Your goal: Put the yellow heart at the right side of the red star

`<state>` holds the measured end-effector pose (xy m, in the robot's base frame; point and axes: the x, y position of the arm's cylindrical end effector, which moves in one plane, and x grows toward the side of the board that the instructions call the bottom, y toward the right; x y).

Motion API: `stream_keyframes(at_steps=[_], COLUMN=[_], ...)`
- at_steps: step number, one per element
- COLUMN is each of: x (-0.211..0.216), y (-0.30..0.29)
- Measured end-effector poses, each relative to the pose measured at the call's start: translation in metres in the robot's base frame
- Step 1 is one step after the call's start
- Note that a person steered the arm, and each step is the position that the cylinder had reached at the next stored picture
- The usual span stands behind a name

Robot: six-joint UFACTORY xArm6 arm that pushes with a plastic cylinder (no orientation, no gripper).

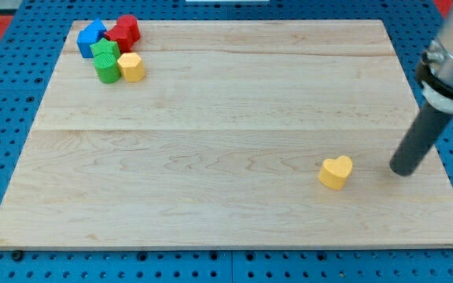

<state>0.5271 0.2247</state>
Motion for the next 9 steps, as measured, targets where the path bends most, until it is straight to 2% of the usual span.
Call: stream_keyframes(at_steps=[2,3,4,6,9], x=[0.000,-0.026,-0.069,-0.140,-0.210], y=[-0.163,-0.200,-0.241,-0.292,-0.293])
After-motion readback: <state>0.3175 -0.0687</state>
